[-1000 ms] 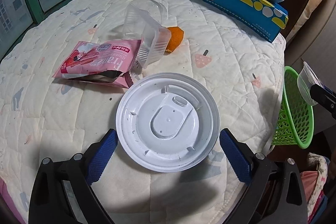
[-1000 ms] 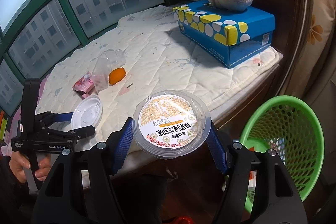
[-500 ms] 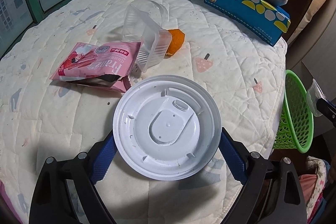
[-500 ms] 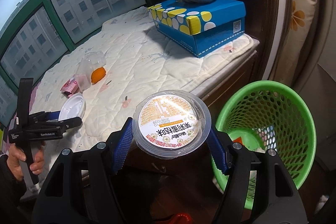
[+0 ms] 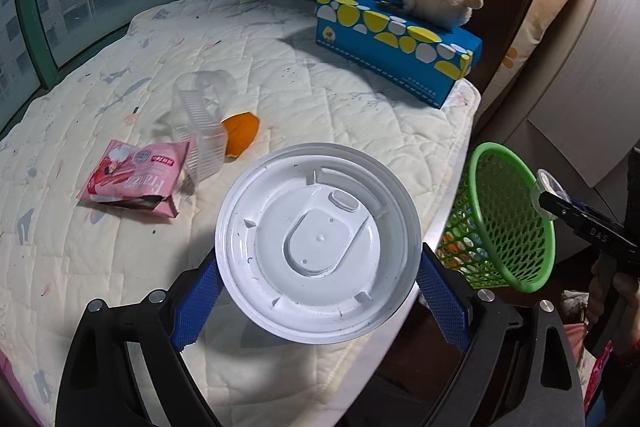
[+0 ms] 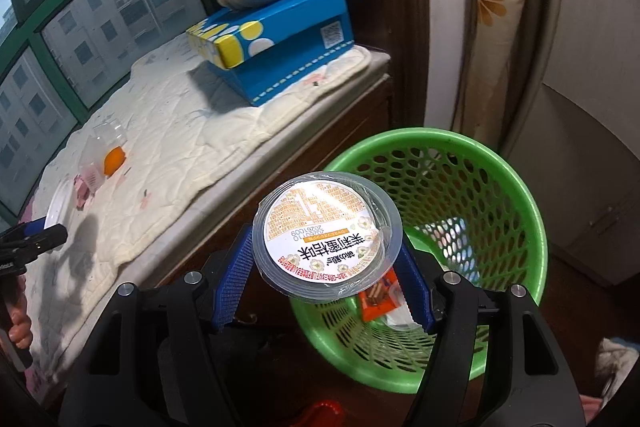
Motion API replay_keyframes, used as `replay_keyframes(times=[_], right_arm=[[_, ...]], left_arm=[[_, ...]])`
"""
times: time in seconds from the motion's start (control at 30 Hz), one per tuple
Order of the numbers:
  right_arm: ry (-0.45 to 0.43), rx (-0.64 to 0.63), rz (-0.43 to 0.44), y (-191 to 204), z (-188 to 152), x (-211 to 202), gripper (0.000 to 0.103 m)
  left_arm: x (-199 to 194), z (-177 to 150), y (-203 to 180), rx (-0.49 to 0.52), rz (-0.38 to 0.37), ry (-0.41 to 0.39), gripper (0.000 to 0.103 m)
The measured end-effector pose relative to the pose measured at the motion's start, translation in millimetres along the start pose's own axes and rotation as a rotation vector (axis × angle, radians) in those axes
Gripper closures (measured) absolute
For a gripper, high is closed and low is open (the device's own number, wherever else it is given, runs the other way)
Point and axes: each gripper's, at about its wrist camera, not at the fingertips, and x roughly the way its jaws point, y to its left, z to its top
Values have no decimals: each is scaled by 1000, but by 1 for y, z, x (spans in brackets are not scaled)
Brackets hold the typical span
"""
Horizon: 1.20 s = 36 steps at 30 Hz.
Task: Collect trash
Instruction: 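Carry the pudding cup and white lid to the green basket and release both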
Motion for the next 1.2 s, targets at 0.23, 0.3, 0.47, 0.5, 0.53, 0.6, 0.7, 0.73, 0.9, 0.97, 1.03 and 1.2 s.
replay_keyframes(times=[0.23,0.3,0.47,0.5,0.53,0.6,0.7,0.73,0.9,0.97,1.03,1.2], right_arm=[[22,80,-12,-35,0,13,34],[19,81,-6,-39,2,16,31],[-1,82,-18,-44,8,21,28],[-3,87,-13,-45,8,21,28],[-9,93,-10,-47,8,19,28],[-18,100,-9,-50,8,15,28],[-37,111,-7,-55,4,3,28],[-44,114,-10,-56,2,-2,28],[-69,129,-15,-65,-7,-26,27],[-78,122,-27,-69,-10,-35,27],[-85,116,-45,-71,-12,-42,26],[-100,113,-86,-78,-17,-58,24]], left_arm=[[1,11,-41,60,-40,0,15],[3,13,-52,75,-51,4,15],[7,16,-77,116,-75,9,15],[7,17,-82,123,-80,10,15],[8,18,-87,132,-86,11,15],[10,20,-97,150,-93,13,15],[13,23,-113,180,-115,16,15],[15,24,-119,190,-121,18,15],[27,26,-149,231,-147,31,15],[31,26,-160,243,-155,36,15],[34,27,-170,256,-159,40,15],[46,29,-198,284,-170,55,15]])
